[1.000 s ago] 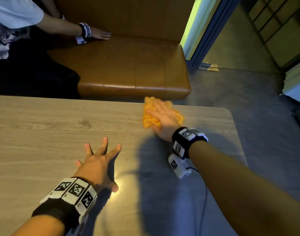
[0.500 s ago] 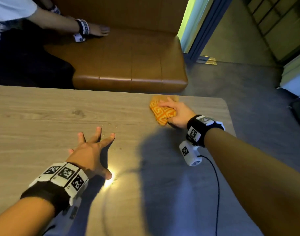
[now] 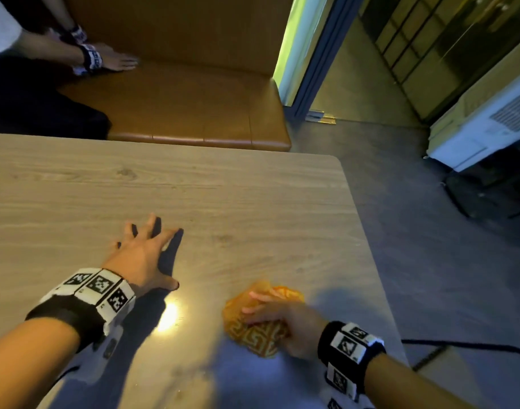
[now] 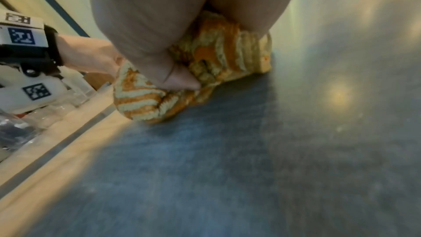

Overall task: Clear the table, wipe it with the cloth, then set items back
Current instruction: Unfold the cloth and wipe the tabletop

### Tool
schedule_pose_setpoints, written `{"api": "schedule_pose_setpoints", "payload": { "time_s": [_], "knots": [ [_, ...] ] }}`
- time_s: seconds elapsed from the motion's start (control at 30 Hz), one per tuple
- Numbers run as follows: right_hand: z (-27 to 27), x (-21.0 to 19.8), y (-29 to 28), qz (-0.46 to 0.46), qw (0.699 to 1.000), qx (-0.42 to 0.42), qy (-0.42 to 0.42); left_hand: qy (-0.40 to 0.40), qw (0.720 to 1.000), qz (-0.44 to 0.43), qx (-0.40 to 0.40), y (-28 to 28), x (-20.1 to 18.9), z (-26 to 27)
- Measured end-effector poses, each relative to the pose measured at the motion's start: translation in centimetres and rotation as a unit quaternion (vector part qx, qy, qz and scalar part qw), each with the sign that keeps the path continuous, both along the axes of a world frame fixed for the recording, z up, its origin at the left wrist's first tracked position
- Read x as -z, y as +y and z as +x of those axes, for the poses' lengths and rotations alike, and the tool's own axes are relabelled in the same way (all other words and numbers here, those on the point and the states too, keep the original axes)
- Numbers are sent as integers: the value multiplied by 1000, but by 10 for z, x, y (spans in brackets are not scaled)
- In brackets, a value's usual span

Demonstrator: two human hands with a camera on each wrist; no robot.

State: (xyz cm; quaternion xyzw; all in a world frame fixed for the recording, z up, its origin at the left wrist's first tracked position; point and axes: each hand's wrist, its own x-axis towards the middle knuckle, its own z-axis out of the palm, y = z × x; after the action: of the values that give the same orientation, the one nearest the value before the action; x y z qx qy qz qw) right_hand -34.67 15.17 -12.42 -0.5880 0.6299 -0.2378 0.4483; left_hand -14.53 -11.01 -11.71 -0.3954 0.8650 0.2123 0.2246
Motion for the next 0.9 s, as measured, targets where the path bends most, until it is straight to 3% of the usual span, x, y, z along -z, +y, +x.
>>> {"api": "schedule_pose_setpoints", "payload": {
  "time_s": [0.07,0.13,0.2,0.3,0.43,0.9],
  "knots": [
    [-13,-14,-9,-81,994,53,46,-19,999,25,-3,10,0,19],
    [-46,-7,-30,-132,969,178,105,-60,997,51,3,13,-1,34],
    [-84,5,-58,-102,948,261,148,-81,995,43,27,12,4,44],
    [-112,34,-77,11,955,224,196,-87,995,12,50,12,8,47],
    [-92,45,-50,-6,971,185,152,-93,995,0,43,11,9,48],
    [92,53,128,-70,981,106,148,-46,999,-12,26,22,3,52]
  ]
}}
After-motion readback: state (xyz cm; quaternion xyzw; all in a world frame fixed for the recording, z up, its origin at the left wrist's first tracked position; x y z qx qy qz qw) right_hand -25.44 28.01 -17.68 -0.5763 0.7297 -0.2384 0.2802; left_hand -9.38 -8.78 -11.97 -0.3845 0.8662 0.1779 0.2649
